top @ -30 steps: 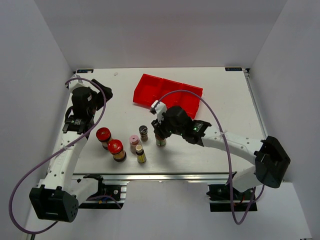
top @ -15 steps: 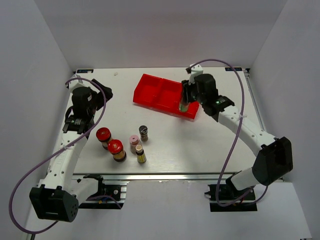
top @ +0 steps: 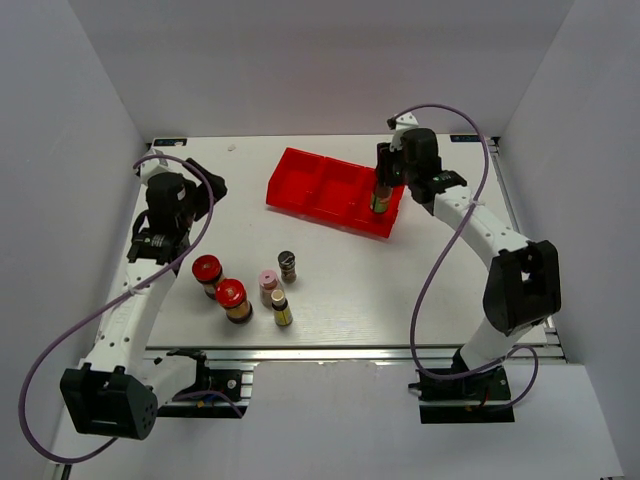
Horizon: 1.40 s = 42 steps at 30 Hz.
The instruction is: Organize the condiment bottles
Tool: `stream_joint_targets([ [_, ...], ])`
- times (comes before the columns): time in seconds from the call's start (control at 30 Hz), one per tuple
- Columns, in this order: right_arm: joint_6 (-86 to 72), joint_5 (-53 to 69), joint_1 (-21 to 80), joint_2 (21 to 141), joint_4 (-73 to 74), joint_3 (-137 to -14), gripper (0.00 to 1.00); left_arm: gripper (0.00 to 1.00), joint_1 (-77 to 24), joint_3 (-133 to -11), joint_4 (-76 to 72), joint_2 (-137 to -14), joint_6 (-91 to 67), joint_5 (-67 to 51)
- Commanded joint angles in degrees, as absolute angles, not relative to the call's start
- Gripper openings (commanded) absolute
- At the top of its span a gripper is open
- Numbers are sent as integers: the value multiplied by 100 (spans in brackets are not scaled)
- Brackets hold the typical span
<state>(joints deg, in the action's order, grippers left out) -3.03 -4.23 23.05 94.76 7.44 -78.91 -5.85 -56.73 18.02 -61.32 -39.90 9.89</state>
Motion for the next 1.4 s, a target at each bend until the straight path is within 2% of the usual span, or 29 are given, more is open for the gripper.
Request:
stream_joint_targets([
  [0.0,-448,-317,2154,9430,-149,-8297,19,98,-589,-5766,1863,-6187,-3964,905],
  [0.27,-273,-228,2030,10045,-1001,-8420,19,98,-580,-5827,1881,-6293,-3955,853],
  [0.43,-237,-167,1995,10379,-1046,-8640,19,98,-589,-5897,1916,-6319,-3955,809],
  [0.77,-228,-904,1960,10696,-1309,-8736,20,98,-589,-5968,1916,-6468,-3902,703],
  [0.87,-237,-949,1934,10740,-1345,-8754,24,98,-580,-5994,1916,-6530,-3902,677],
  [1.13,-193,-897,1916,10872,-1178,-8877,50,98,-589,-6240,2161,-6784,-3946,467],
  [1.17,-211,-818,1925,10863,-1099,-8868,56,98,-580,-6284,2188,-6811,-3946,414],
  [1.2,-237,-765,1925,10837,-1046,-8859,69,98,-580,-6345,2223,-6838,-3964,370],
  [1.3,-316,-686,1925,10644,-1028,-8702,89,98,-589,-6451,2407,-6943,-4043,281],
  [1.37,-290,-685,1925,10468,-1072,-8622,89,98,-580,-6547,2566,-7057,-4060,273],
])
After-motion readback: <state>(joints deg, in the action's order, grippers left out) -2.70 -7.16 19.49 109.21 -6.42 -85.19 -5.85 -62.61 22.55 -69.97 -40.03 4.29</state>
